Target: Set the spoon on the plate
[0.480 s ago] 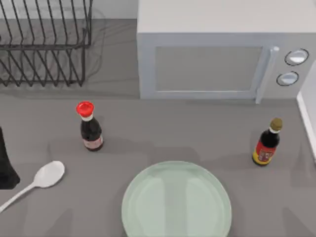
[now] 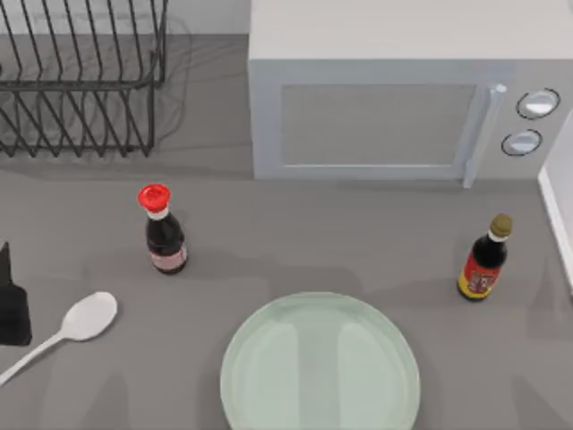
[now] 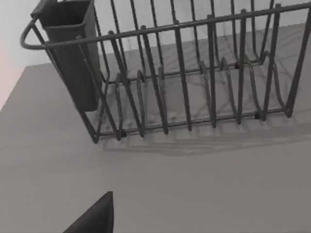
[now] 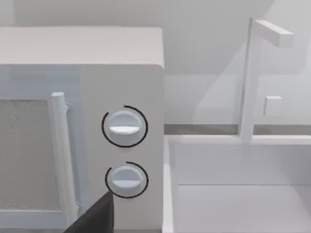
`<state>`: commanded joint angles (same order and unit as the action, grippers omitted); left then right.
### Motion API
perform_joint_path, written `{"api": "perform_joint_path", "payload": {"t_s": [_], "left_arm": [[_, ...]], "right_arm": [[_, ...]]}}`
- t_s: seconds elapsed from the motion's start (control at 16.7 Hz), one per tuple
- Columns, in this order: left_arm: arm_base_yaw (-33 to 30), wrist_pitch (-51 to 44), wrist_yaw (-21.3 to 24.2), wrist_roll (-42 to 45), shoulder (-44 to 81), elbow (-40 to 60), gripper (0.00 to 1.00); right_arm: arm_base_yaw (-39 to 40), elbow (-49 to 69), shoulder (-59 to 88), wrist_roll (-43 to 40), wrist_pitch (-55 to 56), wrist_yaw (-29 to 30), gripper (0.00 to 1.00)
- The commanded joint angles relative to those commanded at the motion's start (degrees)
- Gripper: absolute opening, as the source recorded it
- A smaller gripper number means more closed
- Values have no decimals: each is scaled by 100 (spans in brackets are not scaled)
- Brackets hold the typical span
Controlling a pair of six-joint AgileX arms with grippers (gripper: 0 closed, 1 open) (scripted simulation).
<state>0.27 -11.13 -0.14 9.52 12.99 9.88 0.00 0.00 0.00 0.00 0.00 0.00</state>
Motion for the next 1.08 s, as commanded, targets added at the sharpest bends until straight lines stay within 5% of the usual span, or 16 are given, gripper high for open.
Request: {"api": "perform_joint_path", "payload": {"t_s": [0.6, 1.08], "left_arm": [[57, -3523, 12, 2841, 4947, 2866, 100], [90, -4921, -10, 4046, 6837, 4167, 100]], "right_arm": [[0, 0, 0, 0, 0, 0, 100], [0, 0, 0, 0, 0, 0, 100]]}}
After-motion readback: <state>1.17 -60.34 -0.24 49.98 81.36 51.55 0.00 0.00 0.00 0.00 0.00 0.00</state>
